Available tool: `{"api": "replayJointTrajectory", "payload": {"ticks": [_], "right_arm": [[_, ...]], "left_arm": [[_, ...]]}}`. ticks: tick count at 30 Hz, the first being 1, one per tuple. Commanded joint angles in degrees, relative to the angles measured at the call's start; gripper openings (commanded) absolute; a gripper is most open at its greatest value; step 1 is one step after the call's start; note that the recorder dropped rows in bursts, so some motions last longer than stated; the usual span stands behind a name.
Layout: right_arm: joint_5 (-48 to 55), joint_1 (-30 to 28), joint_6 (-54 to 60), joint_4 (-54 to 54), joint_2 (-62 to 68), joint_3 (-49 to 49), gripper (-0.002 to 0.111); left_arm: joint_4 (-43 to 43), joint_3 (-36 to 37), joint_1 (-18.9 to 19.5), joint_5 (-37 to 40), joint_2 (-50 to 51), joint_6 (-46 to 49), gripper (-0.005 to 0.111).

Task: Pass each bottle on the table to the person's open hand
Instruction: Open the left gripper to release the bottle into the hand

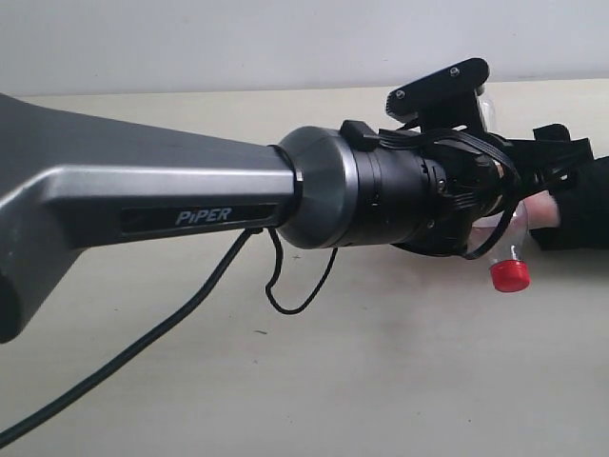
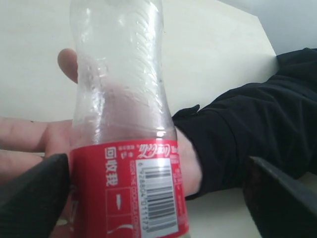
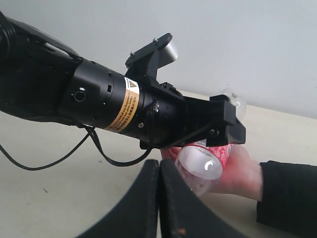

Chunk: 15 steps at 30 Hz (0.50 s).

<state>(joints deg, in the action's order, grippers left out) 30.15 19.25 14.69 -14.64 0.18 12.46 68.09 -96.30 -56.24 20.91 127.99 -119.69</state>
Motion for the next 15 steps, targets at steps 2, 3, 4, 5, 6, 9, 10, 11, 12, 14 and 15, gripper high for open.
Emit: {"api": "replayJointTrajectory", "payload": {"ticks": [2, 3, 4, 5, 6, 9, 10, 11, 12, 14, 15], "right_arm": [[-1.1, 0.0, 0.2, -0.1, -0.2, -0.1, 0.0], [-1.1, 0.0, 0.2, -0.1, -0.2, -0.1, 0.0], [-1.1, 0.0, 0.2, -0.1, -0.2, -0.1, 0.0], [-1.1, 0.0, 0.2, -0.1, -0.2, -0.1, 0.0], [-1.1, 0.0, 0.2, -0.1, -0.2, -0.1, 0.0], [-1.1, 0.0, 0.2, -0.1, -0.2, -0.1, 0.0], [-1.1, 0.0, 0.2, -0.1, -0.2, -0.1, 0.0], [-1.1, 0.0, 0.2, -0.1, -0.2, -0.1, 0.0], [-1.1, 0.0, 0.2, -0.1, -0.2, -0.1, 0.0], [-1.1, 0.0, 0.2, -0.1, -0.2, -0.1, 0.0], [-1.1, 0.0, 0.2, -0.1, -0.2, -0.1, 0.0]], "left_arm": [[-1.1, -0.3, 0.3, 1.3, -1.6, 3.3, 0.09], [-1.5, -0.3, 0.3, 1.7, -1.7, 3.7, 0.09], [-1.9, -0.3, 0.3, 2.1, -2.0, 4.4, 0.09], [-2.5, -0.3, 0.3, 2.5, -2.1, 5.2, 0.09], [-3.1, -0.3, 0.3, 3.0, -2.1, 6.0, 0.09], [-5.3, -0.3, 0.3, 4.5, -2.3, 7.8, 0.09], [-6.0, -0.3, 0.3, 4.8, -2.5, 8.8, 0.09], [-6.6, -0.3, 0.3, 4.8, -2.6, 9.8, 0.09], [-7.3, -0.3, 0.3, 4.8, -2.9, 10.9, 0.09], [-9.2, -0.3, 0.3, 4.9, -3.8, 13.5, 0.09], [-9.9, -0.3, 0.3, 4.9, -4.5, 15.0, 0.09]]}}
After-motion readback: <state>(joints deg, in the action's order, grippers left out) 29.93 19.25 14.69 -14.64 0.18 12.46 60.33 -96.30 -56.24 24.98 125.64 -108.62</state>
